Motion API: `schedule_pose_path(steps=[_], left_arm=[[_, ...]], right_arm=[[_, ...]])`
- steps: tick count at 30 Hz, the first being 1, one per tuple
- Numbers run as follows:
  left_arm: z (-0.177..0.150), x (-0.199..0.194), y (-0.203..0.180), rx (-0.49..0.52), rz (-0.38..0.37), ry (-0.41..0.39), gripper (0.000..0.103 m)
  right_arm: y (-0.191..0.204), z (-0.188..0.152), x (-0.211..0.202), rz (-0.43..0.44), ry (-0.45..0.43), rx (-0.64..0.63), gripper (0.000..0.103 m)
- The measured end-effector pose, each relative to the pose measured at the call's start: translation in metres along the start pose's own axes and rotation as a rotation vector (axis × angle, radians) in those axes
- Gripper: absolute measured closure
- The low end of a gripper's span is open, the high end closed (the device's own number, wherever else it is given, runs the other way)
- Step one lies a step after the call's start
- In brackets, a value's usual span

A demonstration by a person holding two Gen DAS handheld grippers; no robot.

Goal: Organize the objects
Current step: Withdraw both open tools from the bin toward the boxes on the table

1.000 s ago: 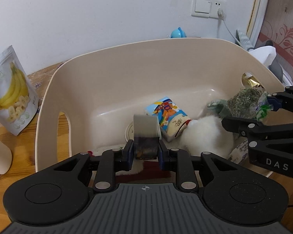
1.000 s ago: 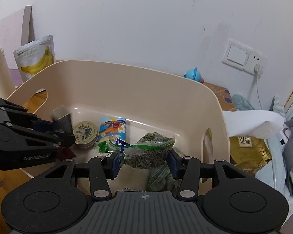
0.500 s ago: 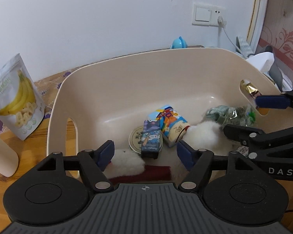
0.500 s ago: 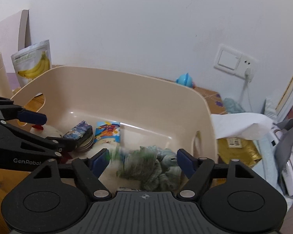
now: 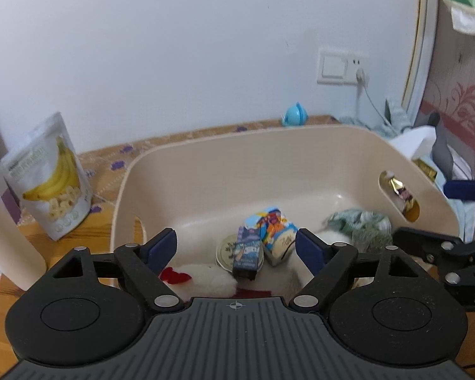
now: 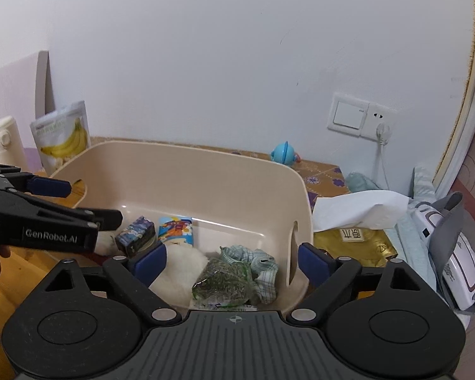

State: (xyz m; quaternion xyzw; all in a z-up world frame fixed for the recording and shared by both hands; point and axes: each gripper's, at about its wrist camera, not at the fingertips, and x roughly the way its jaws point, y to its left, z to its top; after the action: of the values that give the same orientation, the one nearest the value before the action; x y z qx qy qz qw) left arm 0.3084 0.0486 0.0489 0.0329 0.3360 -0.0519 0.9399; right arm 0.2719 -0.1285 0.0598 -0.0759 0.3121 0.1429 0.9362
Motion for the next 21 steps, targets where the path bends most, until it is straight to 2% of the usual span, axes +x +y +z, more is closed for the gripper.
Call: schedule_pose_path(steps=[12, 21], left_arm=[[-0.008, -0.048, -0.015, 0.005, 0.020, -0.092, 0.019], [-0.027, -0.070, -0.026, 0.023, 0.028, -0.114, 0.019]], right_arm=[[-0.015, -0.017, -0.040, 0.001, -0.046, 0.030, 0.002], [-0.025, -0.039, -0.060, -0.002, -0.057, 0.062, 0.000]])
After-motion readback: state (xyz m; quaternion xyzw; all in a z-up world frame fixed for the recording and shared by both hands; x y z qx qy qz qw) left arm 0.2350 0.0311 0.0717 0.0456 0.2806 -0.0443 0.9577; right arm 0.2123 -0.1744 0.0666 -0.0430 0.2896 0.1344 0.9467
